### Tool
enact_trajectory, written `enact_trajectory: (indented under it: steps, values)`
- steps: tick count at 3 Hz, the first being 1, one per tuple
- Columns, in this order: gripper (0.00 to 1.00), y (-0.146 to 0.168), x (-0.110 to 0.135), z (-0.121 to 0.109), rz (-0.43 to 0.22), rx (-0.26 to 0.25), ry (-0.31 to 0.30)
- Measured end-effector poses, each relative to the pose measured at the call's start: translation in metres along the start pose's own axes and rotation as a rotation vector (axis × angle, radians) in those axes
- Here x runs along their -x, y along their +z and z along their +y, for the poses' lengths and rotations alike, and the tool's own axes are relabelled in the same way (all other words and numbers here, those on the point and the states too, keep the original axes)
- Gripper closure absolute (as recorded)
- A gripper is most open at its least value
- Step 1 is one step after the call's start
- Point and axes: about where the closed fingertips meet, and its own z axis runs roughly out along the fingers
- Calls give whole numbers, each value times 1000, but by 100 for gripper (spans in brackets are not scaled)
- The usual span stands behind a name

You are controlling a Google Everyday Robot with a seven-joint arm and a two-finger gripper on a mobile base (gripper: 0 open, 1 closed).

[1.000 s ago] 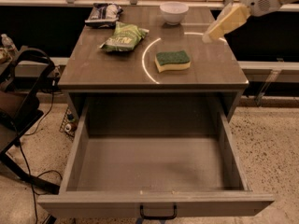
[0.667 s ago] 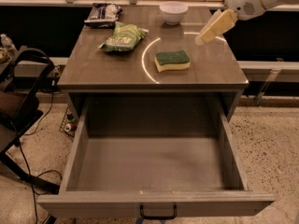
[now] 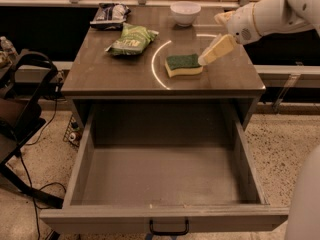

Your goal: Pick sponge

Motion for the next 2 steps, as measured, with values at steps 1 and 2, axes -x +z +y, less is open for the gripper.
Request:
enact_trajectory:
  steps: [1,2]
  values:
    - [0,37,-21,9,4,40,25]
    - [0,56,-36,18,23,58,34]
